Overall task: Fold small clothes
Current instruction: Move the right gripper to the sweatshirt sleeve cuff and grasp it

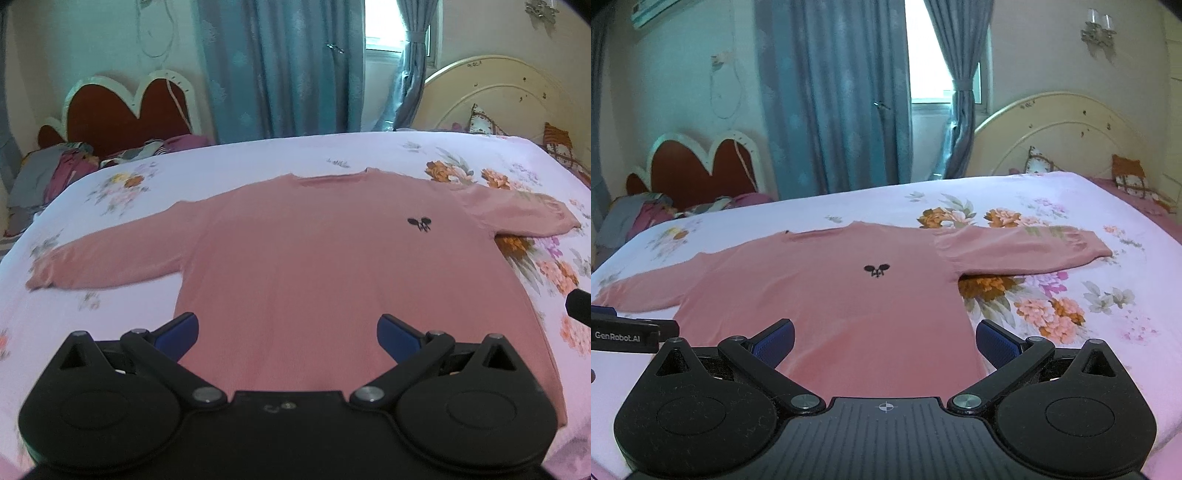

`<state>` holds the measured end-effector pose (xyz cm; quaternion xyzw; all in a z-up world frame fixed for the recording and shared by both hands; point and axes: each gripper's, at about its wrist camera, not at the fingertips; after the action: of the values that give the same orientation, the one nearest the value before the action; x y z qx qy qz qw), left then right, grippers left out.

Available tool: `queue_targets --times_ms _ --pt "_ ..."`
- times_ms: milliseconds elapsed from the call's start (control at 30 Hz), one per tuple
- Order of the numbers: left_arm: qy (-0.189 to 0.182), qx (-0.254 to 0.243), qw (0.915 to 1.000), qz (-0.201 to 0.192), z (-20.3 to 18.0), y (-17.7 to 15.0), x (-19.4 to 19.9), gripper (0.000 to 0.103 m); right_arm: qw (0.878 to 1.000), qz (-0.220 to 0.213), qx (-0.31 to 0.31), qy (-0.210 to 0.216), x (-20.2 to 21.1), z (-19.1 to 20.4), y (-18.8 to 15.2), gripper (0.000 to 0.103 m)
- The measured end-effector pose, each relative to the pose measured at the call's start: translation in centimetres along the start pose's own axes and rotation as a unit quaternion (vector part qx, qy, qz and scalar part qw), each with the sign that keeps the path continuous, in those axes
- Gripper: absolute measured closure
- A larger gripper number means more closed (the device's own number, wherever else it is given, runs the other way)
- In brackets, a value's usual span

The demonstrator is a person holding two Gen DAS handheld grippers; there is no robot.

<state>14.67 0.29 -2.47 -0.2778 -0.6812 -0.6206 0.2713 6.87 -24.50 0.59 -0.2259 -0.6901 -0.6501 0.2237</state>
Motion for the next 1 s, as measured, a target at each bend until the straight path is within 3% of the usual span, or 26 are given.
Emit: queue_targets --times_ms 433,700,1000 --pt "-0.031 -0.015 0.9993 0.012 0.2 5.3 -7.8 0.0 0.998 -0.003 -0.04 -0.056 -6.2 -2.1 3.9 0.0" --pt "-0.019 -0.005 0.9995 0.022 -2.1 6.2 -11.3 0.001 0.997 0.001 -0.052 -0.062 -10.3 -7.5 4.4 0.0" --pt "-0.002 0.011 0.9994 0.034 -7.1 7.2 -15.6 0.004 0.995 0.022 -0.061 -0.075 -15.7 -16.3 3.7 0.001"
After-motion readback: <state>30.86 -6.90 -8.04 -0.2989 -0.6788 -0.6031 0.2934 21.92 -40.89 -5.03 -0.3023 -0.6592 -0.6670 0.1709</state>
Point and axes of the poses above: each gripper's, at about its wrist camera, not at the fingertips, and x roughly against the way its jaws point, z to its left, y to its top, and after that the axes turned 14 degrees about x, right-handed
